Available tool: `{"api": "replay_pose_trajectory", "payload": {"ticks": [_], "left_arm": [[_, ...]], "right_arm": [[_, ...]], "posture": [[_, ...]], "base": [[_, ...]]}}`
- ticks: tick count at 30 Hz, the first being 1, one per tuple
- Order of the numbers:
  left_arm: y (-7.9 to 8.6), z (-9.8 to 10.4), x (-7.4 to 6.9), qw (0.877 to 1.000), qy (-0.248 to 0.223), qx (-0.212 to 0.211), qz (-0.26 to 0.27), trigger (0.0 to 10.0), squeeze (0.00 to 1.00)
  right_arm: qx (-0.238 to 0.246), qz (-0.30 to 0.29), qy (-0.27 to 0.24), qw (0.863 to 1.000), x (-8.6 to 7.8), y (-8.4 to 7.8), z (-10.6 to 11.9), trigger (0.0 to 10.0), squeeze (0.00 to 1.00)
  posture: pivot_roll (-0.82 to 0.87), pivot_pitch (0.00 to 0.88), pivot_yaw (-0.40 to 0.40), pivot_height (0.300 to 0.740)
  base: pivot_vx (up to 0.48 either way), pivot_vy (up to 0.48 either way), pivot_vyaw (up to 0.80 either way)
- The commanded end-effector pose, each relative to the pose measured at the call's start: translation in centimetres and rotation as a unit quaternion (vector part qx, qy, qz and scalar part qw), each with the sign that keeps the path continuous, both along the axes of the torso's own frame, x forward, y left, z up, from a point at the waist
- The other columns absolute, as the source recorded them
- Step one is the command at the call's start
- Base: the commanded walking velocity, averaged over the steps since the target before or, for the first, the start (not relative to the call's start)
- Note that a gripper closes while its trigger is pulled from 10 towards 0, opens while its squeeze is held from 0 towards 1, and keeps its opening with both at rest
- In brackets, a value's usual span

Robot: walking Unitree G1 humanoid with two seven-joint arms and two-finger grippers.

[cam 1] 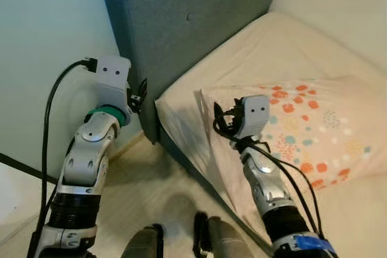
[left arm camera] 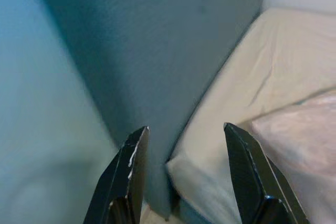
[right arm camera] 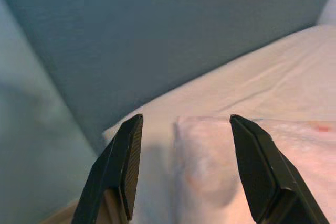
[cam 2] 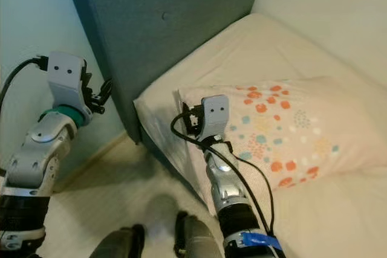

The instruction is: Clean up the room

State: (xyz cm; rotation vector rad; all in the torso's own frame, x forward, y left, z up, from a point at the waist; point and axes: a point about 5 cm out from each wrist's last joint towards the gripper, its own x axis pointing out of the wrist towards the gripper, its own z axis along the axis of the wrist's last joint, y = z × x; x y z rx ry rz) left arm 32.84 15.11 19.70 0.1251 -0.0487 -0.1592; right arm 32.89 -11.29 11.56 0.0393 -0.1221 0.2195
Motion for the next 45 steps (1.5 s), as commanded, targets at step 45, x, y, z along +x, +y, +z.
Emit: {"api": "replay_pose_trajectory", "payload": {"ticks": [45], "left_arm": [[-0.08,-0.73,0.05,1.0,0.015,0.001,-0.004,10.0,0.0]], "right_arm": [[0.017,-0.022,0.017,0.999,0.08,-1.09,-0.4,10.0,0.0]], "posture": [[0.0,0.151,0.004,0.74]], "base": [[0.075,0.0,-0.66]]}}
